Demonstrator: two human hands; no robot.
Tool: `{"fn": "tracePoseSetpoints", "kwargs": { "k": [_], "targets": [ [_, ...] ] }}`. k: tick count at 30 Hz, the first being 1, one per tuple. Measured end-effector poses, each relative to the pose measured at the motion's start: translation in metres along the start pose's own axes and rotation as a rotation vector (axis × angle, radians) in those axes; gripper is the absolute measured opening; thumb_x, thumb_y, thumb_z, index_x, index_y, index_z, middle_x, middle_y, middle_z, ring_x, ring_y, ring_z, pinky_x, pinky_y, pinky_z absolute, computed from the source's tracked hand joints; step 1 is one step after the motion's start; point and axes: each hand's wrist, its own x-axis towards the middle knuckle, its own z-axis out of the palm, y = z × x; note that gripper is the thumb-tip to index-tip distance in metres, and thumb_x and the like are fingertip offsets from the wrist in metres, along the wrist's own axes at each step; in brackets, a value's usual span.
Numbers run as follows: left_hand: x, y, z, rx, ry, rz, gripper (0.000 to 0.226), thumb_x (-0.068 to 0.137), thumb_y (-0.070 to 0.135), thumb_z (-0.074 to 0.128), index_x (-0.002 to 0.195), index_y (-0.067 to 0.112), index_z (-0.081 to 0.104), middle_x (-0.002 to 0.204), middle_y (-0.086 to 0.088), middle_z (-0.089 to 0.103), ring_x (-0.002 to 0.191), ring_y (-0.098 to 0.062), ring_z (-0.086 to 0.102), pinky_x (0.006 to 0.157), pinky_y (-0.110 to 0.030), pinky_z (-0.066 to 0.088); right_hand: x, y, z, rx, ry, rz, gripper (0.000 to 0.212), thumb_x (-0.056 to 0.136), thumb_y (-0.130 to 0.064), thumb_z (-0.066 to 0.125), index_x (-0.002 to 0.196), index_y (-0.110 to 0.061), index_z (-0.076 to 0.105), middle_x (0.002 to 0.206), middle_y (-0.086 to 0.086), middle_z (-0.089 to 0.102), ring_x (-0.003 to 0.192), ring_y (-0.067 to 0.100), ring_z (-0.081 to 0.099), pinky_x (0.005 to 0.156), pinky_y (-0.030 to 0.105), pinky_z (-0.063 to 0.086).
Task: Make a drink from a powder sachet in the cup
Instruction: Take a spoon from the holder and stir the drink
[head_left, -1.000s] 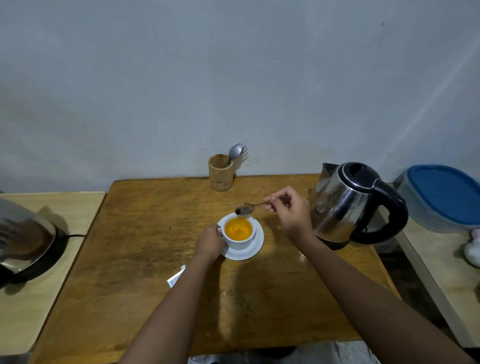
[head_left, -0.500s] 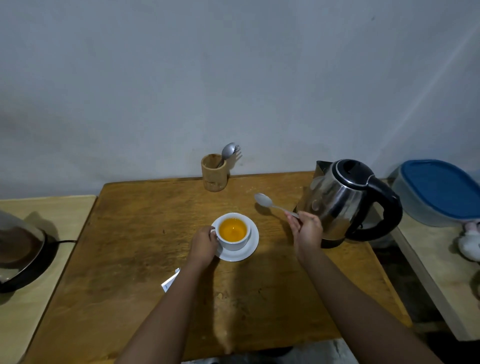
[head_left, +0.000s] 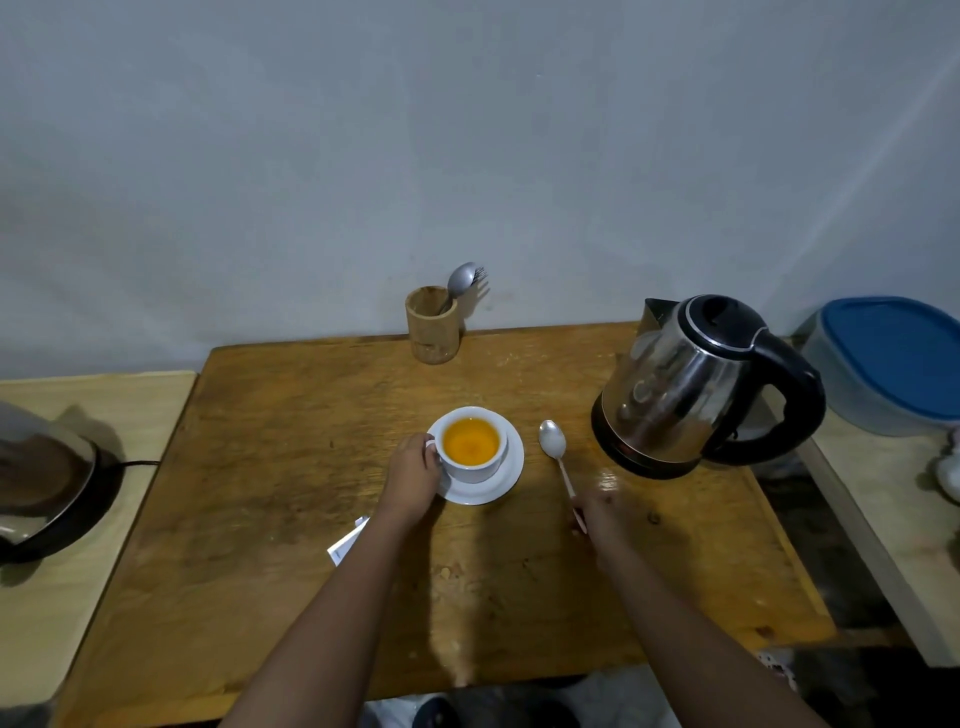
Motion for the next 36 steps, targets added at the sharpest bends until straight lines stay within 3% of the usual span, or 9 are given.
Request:
{"fn": "tracePoseSetpoints", "kwargs": {
  "k": [7, 13, 18, 23, 31, 36],
  "targets": [
    [0.0, -0.002, 0.002, 0.002, 0.013, -0.004, 0.029, 0.097, 0.018, 0.037, 0.116, 0.007, 0.056, 0.119, -0.016, 0.057, 0.106, -0.024, 0.052, 0.088, -0.032, 0.041, -0.007, -0.001, -0.003, -0.504, 0.01, -0.315, 0.013, 0.081, -0.005, 0.065, 0.084, -0.012, 0.054, 0.086, 0.004, 0.056, 0.08, 0.022, 0.057, 0.064, 0.03, 0.044],
    [-0.001, -0.003, 0.003, -0.013, 0.029, -0.008, 0.031, 0.097, 0.02, 0.036, 0.118, 0.008, 0.055, 0.121, -0.014, 0.056, 0.11, -0.023, 0.05, 0.092, -0.034, 0.041, -0.013, 0.003, -0.005, -0.657, -0.026, -0.525, 0.021, 0.08, -0.001, 0.065, 0.081, -0.015, 0.05, 0.083, 0.003, 0.054, 0.073, 0.016, 0.052, 0.051, 0.017, 0.032],
    [-0.004, -0.003, 0.005, -0.051, 0.053, -0.004, 0.031, 0.097, 0.019, 0.036, 0.118, 0.008, 0.055, 0.121, -0.014, 0.056, 0.104, -0.015, 0.046, 0.088, -0.028, 0.037, -0.012, 0.005, -0.005, -0.695, -0.041, -0.56, 0.02, 0.079, -0.002, 0.067, 0.081, -0.015, 0.051, 0.084, 0.002, 0.056, 0.074, 0.015, 0.053, 0.055, 0.018, 0.037],
    [-0.007, -0.001, 0.005, -0.114, 0.075, -0.023, 0.032, 0.097, 0.02, 0.037, 0.121, 0.008, 0.054, 0.124, -0.014, 0.053, 0.107, -0.015, 0.046, 0.089, -0.028, 0.036, -0.009, 0.007, -0.003, -0.71, -0.036, -0.566, 0.014, 0.079, -0.004, 0.067, 0.091, -0.008, 0.06, 0.092, 0.01, 0.062, 0.083, 0.02, 0.057, 0.067, 0.026, 0.044],
    [-0.006, -0.001, 0.005, -0.117, 0.092, -0.038, 0.033, 0.096, 0.02, 0.039, 0.122, 0.007, 0.055, 0.125, -0.015, 0.054, 0.113, -0.023, 0.05, 0.089, -0.028, 0.036, -0.007, 0.007, -0.004, -0.697, -0.056, -0.551, 0.015, 0.079, -0.006, 0.068, 0.085, -0.014, 0.057, 0.092, 0.008, 0.061, 0.084, 0.019, 0.057, 0.066, 0.026, 0.042],
    [-0.003, -0.001, 0.006, -0.106, 0.069, -0.056, 0.033, 0.097, 0.021, 0.037, 0.122, 0.009, 0.055, 0.125, -0.014, 0.054, 0.113, -0.022, 0.049, 0.09, -0.029, 0.037, -0.005, 0.004, -0.003, -0.675, -0.062, -0.532, 0.013, 0.079, -0.005, 0.068, 0.085, -0.01, 0.058, 0.09, 0.006, 0.06, 0.08, 0.017, 0.055, 0.054, 0.017, 0.035]
  ]
}}
